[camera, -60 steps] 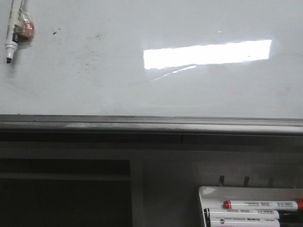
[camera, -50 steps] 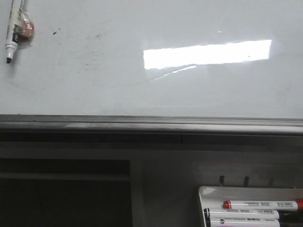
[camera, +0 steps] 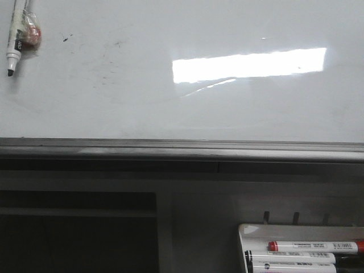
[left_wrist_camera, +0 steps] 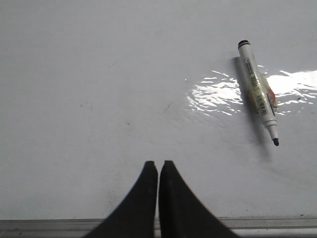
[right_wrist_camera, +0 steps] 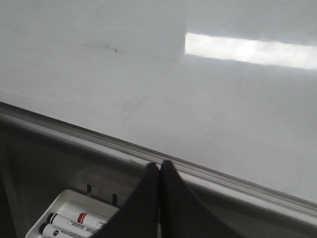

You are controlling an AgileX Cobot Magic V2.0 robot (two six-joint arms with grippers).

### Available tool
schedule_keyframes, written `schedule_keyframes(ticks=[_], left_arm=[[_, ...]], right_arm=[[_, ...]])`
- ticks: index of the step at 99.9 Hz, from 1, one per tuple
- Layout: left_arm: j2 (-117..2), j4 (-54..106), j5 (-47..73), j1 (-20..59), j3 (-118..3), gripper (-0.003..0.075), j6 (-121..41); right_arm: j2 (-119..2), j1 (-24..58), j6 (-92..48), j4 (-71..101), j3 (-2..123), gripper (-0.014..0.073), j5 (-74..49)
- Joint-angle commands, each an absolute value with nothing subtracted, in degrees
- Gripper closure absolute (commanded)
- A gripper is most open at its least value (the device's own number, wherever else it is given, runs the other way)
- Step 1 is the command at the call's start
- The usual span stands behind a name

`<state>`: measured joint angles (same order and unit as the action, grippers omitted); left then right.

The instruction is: Write number 2 on whiteboard

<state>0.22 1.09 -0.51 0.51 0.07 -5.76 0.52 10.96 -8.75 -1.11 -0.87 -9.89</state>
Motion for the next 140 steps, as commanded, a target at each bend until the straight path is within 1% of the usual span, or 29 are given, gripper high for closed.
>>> schedule_keyframes(ticks=[1, 24, 39, 44, 51, 60, 68, 75, 89, 96, 108, 118, 123, 128, 130, 132, 133, 135, 138, 140], left_arm=[[1.7, 1.4, -4.7, 0.7, 0.8, 0.0741, -5.3], [1.7, 1.4, -4.7, 0.7, 0.8, 0.0741, -5.3], [1.7, 1.4, -4.7, 0.7, 0.8, 0.0741, -5.3], [1.7, 2.6, -4.8, 0.7, 0.8, 0.0741, -5.3], [1.7, 9.8, -5.1, 0.7, 0.8, 0.0741, -5.3], [1.7, 26.6, -5.9, 0.7, 0.6, 0.0741, -5.3], [1.7, 39.3, -6.2, 0.7, 0.6, 0.0741, -5.3], [1.7, 44.0, -4.8, 0.7, 0.6, 0.0741, -5.3], [1.7, 44.7, -2.5, 0.7, -0.2, 0.0741, -5.3], [1.7, 44.7, 0.0, 0.7, -2.4, 0.0741, -5.3], [-0.7, 41.3, 6.4, 0.7, -9.3, 0.0741, -8.8], [-6.4, 34.8, 16.7, 0.7, -18.1, 0.0738, -15.4], [-10.1, 32.4, 22.5, 0.7, -22.2, 0.0714, -18.4], [-14.2, 30.8, 27.2, 0.7, -25.7, 0.0651, -20.4], [-16.0, 30.6, 28.5, 0.7, -27.0, 0.0615, -21.0], [-17.7, 30.3, 29.4, 0.7, -28.2, 0.0574, -21.1], [-18.2, 30.3, 29.6, 0.8, -28.6, 0.0545, -21.1], [-19.7, 30.3, 29.7, 1.1, -29.6, 0.0515, -21.1], [-21.5, 30.6, 29.2, 2.0, -30.6, 0.0437, -21.1], [-22.8, 30.9, 28.6, 2.5, -31.3, 0.0395, -21.1]], right_arm=[[1.6, 11.1, -8.8, -1.6, -2.2, 0.0672, -5.1], [1.6, 11.1, -8.8, -1.6, -2.2, 0.0672, -5.1], [1.6, 11.1, -8.8, -1.2, -2.2, 0.0672, 1.1], [1.6, 11.1, -8.6, 1.7, -2.2, 0.0672, 3.9], [1.6, 11.1, -7.6, 9.9, -2.2, 0.0672, 7.6], [1.6, 11.1, -5.5, 23.4, -2.2, 0.0672, 9.4], [1.5, 11.1, -5.5, 29.7, -2.2, 0.0672, 8.0], [1.3, 11.1, -5.5, 29.8, -2.2, 0.0672, 7.2], [1.3, 11.1, -5.5, 32.1, -1.5, 0.0672, 7.2], [1.3, 11.1, -5.5, 32.7, 0.8, 0.0672, 4.5], [1.1, 11.1, -7.7, 31.5, 7.4, 0.0672, -2.7], [-0.4, 11.1, -12.4, 29.4, 13.5, 0.0663, -10.3], [-1.7, 11.1, -14.9, 29.0, 16.3, 0.0631, -14.2], [-3.7, 11.1, -17.1, 29.0, 19.1, 0.0571, -17.4], [-4.3, 11.1, -17.4, 29.0, 19.6, 0.055, -18.4], [-5.2, 11.1, -17.8, 29.0, 20.4, 0.0502, -19.1], [-5.5, 11.1, -17.8, 29.0, 20.7, 0.0502, -19.3], [-6.5, 11.1, -17.8, 29.0, 21.3, 0.0463, -19.8], [-7.8, 11.1, -17.8, 29.0, 22.2, 0.0393, -20.3], [-8.8, 11.1, -17.8, 29.0, 22.8, 0.0364, -20.8]])
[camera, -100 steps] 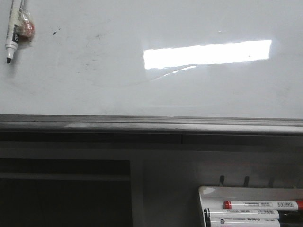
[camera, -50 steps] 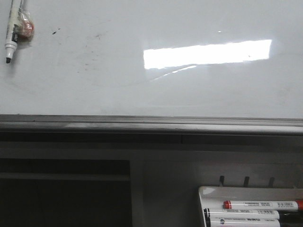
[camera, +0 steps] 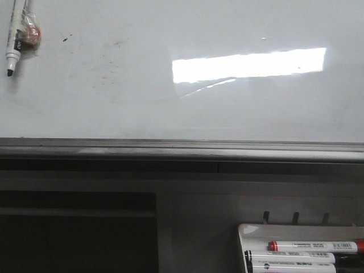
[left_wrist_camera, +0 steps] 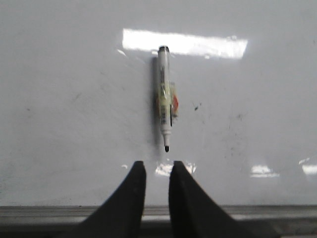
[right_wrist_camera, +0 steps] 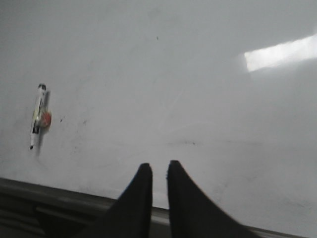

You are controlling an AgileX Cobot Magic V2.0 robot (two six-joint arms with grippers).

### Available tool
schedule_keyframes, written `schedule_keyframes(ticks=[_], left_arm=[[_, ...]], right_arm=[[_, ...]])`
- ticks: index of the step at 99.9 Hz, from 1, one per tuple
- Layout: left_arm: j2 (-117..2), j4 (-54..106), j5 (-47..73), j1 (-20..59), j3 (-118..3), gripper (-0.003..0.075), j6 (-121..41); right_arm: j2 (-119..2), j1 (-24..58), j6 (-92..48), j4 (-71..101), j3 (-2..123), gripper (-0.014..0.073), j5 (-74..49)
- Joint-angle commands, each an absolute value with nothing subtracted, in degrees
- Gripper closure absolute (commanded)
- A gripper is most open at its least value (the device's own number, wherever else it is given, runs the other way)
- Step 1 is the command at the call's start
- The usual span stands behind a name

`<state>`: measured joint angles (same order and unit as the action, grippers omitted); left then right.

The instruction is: Write number 2 on whiteboard

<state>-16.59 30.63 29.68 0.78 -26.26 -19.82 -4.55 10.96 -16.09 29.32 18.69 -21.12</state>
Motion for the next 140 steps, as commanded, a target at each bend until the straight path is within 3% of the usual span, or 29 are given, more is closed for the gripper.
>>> schedule_keyframes(ticks=[1, 7, 17, 44, 82, 92, 111, 140], left_arm=[[-23.3, 31.1, 28.2, 2.7, -31.7, 0.0382, -21.1], [-27.1, 31.6, 27.5, 4.6, -33.2, 0.0304, -21.2], [-33.0, 32.6, 25.5, 8.0, -35.5, 0.0307, -22.8], [-48.9, 33.3, 14.5, 15.6, -40.5, 0.0355, -22.9], [-67.6, 33.4, 12.6, 15.6, -46.2, 0.0358, -22.9], [-69.4, 33.4, 12.7, 15.6, -46.3, 0.0437, -22.9], [-69.6, 33.4, 10.4, 15.6, -46.3, 0.0735, -22.9], [-68.1, 31.6, 10.9, 15.7, -46.3, 0.0741, -23.0]], right_arm=[[-9.1, 11.1, -17.8, 29.0, 23.0, 0.0336, -21.0], [-12.4, 11.1, -17.8, 29.0, 24.8, 0.0237, -22.8], [-16.7, 11.1, -17.8, 29.2, 27.0, 0.0148, -25.4], [-20.9, 11.1, -17.8, 29.7, 28.4, 0.0152, -24.1], [-20.9, 11.1, -17.8, 30.7, 28.4, 0.0152, -24.4], [-20.9, 11.1, -17.8, 31.5, 28.4, 0.0152, -24.4], [-20.9, 11.1, -17.8, 32.3, 28.4, 0.0152, -24.4], [-20.9, 11.1, -17.8, 32.6, 29.2, 0.0152, -25.3]])
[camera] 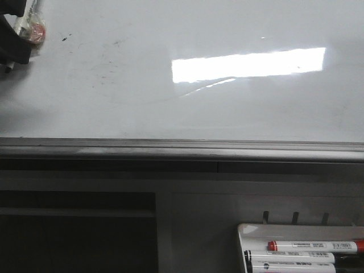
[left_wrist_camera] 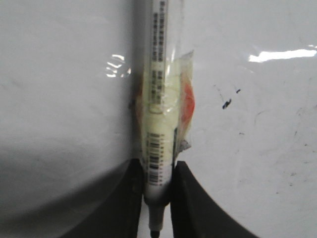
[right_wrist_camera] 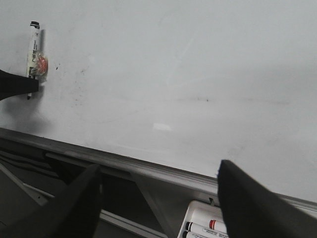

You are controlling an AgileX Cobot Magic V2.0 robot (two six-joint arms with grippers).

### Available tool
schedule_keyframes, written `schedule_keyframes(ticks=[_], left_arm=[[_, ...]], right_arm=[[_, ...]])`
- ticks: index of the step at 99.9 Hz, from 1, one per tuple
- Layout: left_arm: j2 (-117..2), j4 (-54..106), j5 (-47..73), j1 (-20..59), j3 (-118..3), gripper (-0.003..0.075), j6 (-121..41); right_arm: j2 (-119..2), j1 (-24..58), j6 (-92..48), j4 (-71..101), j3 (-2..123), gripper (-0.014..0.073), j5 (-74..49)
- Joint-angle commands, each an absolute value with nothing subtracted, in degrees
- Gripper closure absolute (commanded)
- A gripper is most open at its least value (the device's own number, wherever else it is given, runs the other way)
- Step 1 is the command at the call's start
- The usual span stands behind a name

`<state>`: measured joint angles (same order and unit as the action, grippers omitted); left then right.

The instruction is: Write number 2 on whiteboard

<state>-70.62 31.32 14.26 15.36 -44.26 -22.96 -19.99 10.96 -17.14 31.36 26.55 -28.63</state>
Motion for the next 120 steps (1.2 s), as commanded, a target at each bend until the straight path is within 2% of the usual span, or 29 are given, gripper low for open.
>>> schedule_keyframes(ticks=[1, 14, 30, 39, 50, 57, 73, 88, 98, 120], left_arm=[[-67.8, 31.6, 10.9, 15.7, -46.3, 0.0741, -23.0], [-63.6, 31.6, 12.9, 15.7, -46.3, 0.0741, -25.3], [-56.1, 31.6, 16.4, 16.1, -46.3, 0.0741, -35.6], [-51.6, 32.1, 26.2, 18.6, -46.5, 0.0741, -49.0], [-48.1, 33.4, 40.6, 24.1, -46.5, 0.0741, -61.0], [-47.4, 33.4, 44.6, 27.6, -46.5, 0.0741, -64.3], [-47.0, 33.2, 42.2, 35.0, -46.5, 0.0741, -64.4], [-47.0, 33.2, 41.4, 39.1, -46.5, 0.0741, -64.5], [-47.0, 33.2, 41.4, 40.3, -46.5, 0.0741, -64.5], [-47.0, 33.4, 41.3, 40.3, -46.5, 0.0741, -64.5]], right_arm=[[-20.9, 11.1, -17.8, 32.6, 29.2, 0.0152, -25.3], [-20.9, 11.8, -21.5, 33.6, 31.4, 0.0153, -28.0], [-21.5, 14.0, -37.0, 43.7, 34.4, 0.0153, -32.3], [-23.7, 15.0, -50.4, 50.2, 36.9, 0.0152, -36.9], [-29.8, 15.1, -54.4, 51.7, 41.2, 0.0152, -43.6], [-33.9, 15.3, -58.4, 52.2, 43.4, 0.0152, -47.3], [-41.8, 25.5, -67.3, 55.4, 46.9, 0.016, -45.0], [-47.9, 35.8, -68.2, 55.3, 49.6, 0.0165, -36.9], [-51.0, 39.1, -68.2, 57.8, 51.3, 0.0164, -30.8], [-58.4, 43.7, -68.2, 62.1, 54.1, 0.0164, -31.9]])
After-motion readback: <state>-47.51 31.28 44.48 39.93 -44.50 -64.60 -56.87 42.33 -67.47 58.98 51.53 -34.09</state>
